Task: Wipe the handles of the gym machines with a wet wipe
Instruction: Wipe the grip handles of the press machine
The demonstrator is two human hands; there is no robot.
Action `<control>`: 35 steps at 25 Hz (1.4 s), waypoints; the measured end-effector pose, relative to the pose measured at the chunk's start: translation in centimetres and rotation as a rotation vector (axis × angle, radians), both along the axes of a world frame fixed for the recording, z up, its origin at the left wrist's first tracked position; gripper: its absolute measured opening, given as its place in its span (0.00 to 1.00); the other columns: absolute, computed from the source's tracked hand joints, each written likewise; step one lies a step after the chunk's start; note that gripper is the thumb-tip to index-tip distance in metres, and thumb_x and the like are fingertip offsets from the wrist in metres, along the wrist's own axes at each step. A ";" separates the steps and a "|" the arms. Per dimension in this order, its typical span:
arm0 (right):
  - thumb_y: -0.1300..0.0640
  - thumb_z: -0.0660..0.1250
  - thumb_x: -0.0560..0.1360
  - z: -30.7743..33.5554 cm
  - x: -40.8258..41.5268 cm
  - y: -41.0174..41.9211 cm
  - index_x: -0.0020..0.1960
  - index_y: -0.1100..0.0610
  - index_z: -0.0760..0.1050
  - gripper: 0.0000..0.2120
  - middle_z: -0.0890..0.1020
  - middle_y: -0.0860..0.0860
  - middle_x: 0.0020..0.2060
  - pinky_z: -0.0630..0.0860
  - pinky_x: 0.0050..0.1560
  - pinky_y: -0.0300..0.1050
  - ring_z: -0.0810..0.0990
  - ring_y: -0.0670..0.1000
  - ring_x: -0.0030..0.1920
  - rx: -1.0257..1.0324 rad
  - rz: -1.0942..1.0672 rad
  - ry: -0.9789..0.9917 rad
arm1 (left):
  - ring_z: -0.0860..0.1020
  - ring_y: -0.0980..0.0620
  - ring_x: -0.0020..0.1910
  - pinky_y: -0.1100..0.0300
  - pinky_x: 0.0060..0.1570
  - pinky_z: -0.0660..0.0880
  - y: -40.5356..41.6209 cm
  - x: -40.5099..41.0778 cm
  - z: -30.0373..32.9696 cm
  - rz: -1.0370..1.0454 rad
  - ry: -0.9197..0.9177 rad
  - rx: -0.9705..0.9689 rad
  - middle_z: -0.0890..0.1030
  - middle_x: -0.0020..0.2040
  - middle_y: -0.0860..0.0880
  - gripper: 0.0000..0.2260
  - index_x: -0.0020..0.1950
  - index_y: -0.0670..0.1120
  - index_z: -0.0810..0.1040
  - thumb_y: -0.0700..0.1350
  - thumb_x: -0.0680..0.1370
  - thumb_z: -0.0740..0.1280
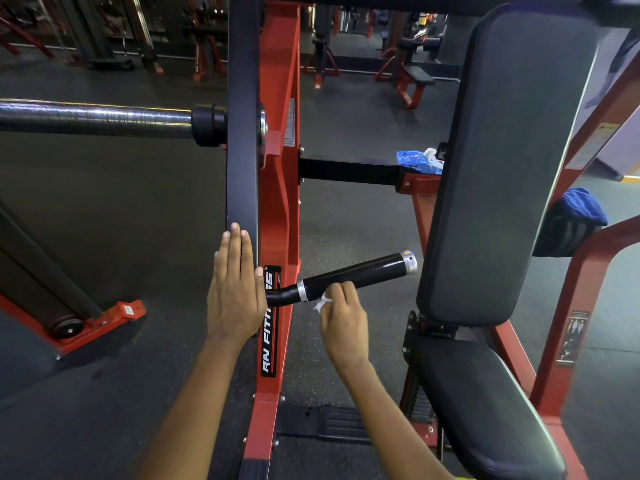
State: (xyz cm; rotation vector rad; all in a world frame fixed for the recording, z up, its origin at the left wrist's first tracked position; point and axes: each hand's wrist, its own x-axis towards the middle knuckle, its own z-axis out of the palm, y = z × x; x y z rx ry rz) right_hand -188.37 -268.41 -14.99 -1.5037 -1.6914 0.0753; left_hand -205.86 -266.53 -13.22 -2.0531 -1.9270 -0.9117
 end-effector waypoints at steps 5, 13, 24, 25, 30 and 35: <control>0.74 0.71 0.63 0.1 -2.3 -0.6 0.41 0.61 0.74 0.13 0.76 0.53 0.37 0.61 0.27 0.29 0.62 0.42 0.29 0.040 0.062 -0.095 | 0.45 0.47 0.78 0.46 0.75 0.53 -0.1 0.0 0.0 0.016 0.013 -0.004 0.47 0.79 0.42 0.26 0.78 0.38 0.47 0.46 0.82 0.47; 0.63 0.65 0.76 2.2 5.7 0.1 0.49 0.58 0.74 0.02 0.78 0.52 0.44 0.75 0.37 0.30 0.79 0.49 0.40 -0.090 -0.382 0.974 | 0.45 0.47 0.78 0.44 0.75 0.54 -0.1 0.2 -0.1 0.030 0.018 -0.015 0.47 0.79 0.42 0.26 0.78 0.38 0.47 0.46 0.82 0.47; 0.69 0.61 0.77 3.2 7.8 4.5 0.44 0.61 0.75 0.07 0.74 0.51 0.33 0.67 0.25 0.35 0.69 0.45 0.27 -0.404 -0.391 1.778 | 0.45 0.47 0.78 0.44 0.75 0.55 0.1 0.2 -0.2 0.023 0.012 -0.005 0.47 0.79 0.42 0.26 0.78 0.38 0.47 0.46 0.82 0.47; 0.70 0.60 0.76 3.1 8.0 4.7 0.42 0.59 0.75 0.09 0.73 0.51 0.31 0.66 0.24 0.35 0.67 0.45 0.27 -0.446 -0.347 1.804 | 0.45 0.47 0.78 0.44 0.75 0.55 0.0 0.2 -0.2 0.025 0.015 -0.003 0.47 0.79 0.42 0.26 0.78 0.38 0.47 0.46 0.82 0.47; 0.72 0.50 0.77 1.9 7.7 5.4 0.42 0.57 0.72 0.17 0.72 0.53 0.33 0.62 0.27 0.36 0.65 0.46 0.29 -0.646 -0.085 1.791 | 0.45 0.47 0.78 0.45 0.75 0.56 0.0 0.1 -0.2 0.023 0.015 -0.007 0.47 0.79 0.41 0.26 0.78 0.38 0.47 0.46 0.82 0.47; 0.76 0.46 0.74 1.4 5.5 4.9 0.44 0.60 0.73 0.20 0.74 0.54 0.34 0.61 0.30 0.38 0.66 0.46 0.30 -0.762 0.009 1.684 | 0.45 0.47 0.78 0.45 0.74 0.56 0.0 0.1 -0.2 0.024 0.024 -0.007 0.47 0.79 0.41 0.26 0.78 0.38 0.47 0.46 0.82 0.47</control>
